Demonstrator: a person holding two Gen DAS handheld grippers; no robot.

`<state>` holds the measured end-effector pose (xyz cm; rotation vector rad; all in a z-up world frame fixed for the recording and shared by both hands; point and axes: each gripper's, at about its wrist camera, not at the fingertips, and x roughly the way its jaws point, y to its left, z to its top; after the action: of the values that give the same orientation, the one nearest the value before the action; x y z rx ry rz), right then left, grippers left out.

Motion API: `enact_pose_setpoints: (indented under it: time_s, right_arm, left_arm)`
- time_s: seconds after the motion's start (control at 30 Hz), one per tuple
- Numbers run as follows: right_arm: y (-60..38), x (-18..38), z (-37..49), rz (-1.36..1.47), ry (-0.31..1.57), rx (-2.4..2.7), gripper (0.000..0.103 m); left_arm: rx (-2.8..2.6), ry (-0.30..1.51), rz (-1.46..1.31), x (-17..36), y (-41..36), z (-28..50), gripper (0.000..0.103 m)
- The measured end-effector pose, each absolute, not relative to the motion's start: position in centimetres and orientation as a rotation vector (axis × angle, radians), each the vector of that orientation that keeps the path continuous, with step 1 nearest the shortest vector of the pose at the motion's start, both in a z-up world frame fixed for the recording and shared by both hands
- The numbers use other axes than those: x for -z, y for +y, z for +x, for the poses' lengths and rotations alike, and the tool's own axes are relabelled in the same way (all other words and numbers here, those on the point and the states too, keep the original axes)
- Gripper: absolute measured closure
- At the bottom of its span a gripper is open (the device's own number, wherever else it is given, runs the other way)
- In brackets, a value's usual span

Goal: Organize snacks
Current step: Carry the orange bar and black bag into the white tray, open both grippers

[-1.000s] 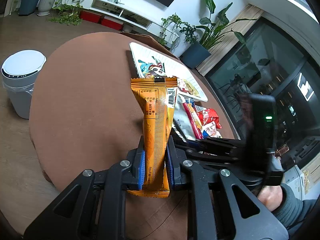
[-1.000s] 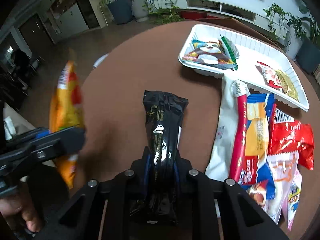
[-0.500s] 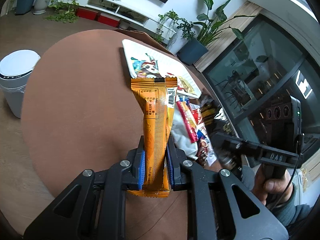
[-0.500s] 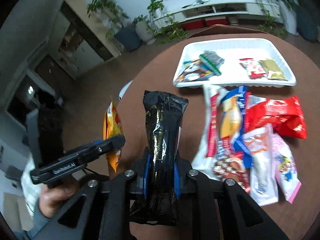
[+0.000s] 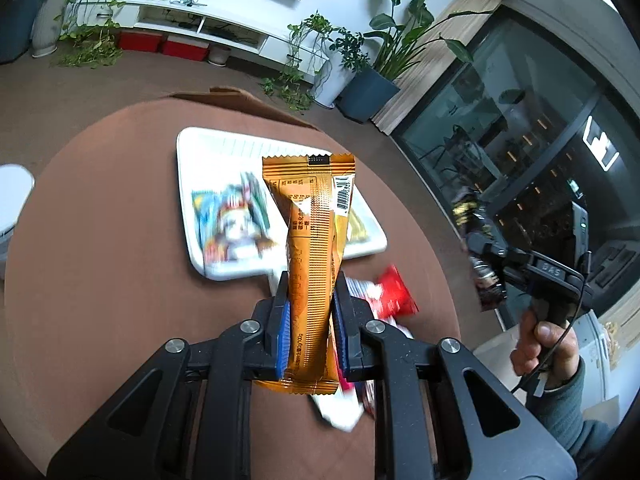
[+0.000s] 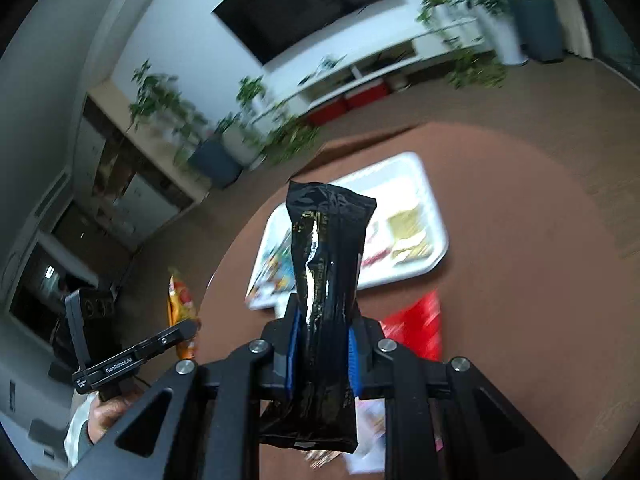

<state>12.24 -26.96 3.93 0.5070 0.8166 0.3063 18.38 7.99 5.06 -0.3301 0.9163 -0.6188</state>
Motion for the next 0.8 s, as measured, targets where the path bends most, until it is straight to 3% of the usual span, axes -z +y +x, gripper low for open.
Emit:
enact_pose_setpoints:
  time_s: [0.33, 0.8]
  right_arm:
    - [-28.4, -5.8, 21.4, 0.444, 0.777, -0.283, 0.082]
    - [-22.0, 1.8, 29.9, 0.275, 0.968, -0.302, 0.082]
  left_arm:
    - [0.528, 1.014, -0.220, -4.8, 5.8, 29.9, 0.087]
    - [0.435, 1.107, -0.169, 1.1, 4.1, 35.6, 0.087]
